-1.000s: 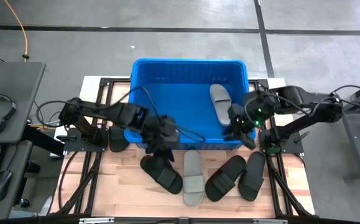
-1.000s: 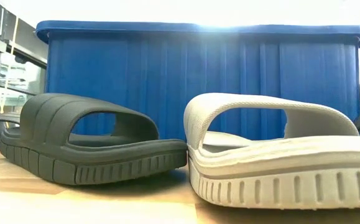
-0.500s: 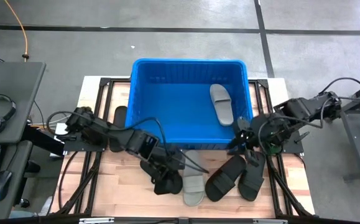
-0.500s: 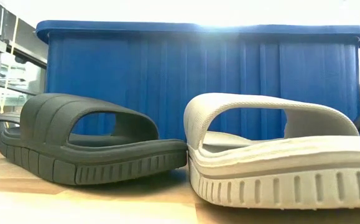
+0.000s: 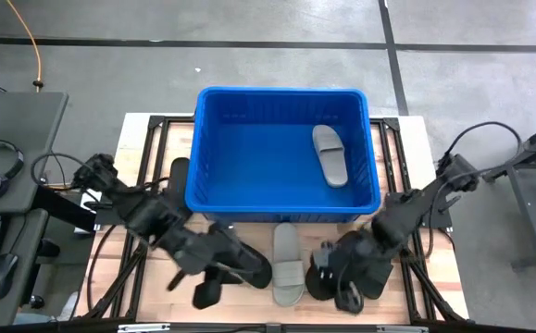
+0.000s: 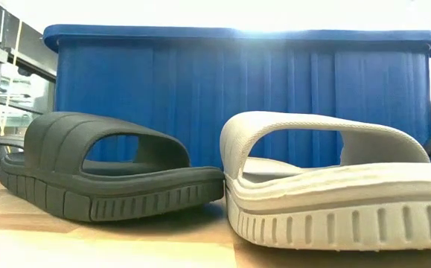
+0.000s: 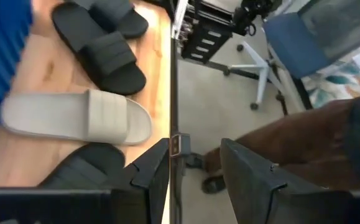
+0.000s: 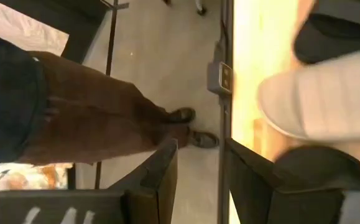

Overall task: Pick and place slides into bin
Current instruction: Put the gray slide into the blue bin

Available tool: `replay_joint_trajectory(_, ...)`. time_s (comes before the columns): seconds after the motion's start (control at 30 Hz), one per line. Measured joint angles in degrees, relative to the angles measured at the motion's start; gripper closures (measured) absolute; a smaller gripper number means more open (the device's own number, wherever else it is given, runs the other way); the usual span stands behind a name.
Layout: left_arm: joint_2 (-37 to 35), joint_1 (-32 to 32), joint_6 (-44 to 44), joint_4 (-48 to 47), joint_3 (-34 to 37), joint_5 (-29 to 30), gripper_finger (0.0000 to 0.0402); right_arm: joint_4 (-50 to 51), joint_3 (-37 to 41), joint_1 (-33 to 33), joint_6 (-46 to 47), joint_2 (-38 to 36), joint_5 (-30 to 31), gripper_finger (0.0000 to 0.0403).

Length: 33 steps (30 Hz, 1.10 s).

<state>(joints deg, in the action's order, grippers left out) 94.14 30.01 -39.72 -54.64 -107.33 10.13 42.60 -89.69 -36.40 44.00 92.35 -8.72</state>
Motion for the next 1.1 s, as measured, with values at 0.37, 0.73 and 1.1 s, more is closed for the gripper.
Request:
replay_joint_trajectory(0.37,0.3,3.5,-4.1,-1.6,0.0,5.2,0.0268,19.5,-22.1,-5.9,-7.0,12.7,22.3,0.0284)
replay_joint_trajectory(0.73,0.2,3.5,-4.2,-3.6,0.0,6.1,0.0268,43.7,-42.5,-10.1,-4.0,29.7,41.5,0.0284)
replay_joint_trajectory(1.1,0.2,3.5,-4.0,-7.4,0.0,7.6,0.0268,28.7,-29.9,-11.2,-8.5,29.9,46.1,0.0284)
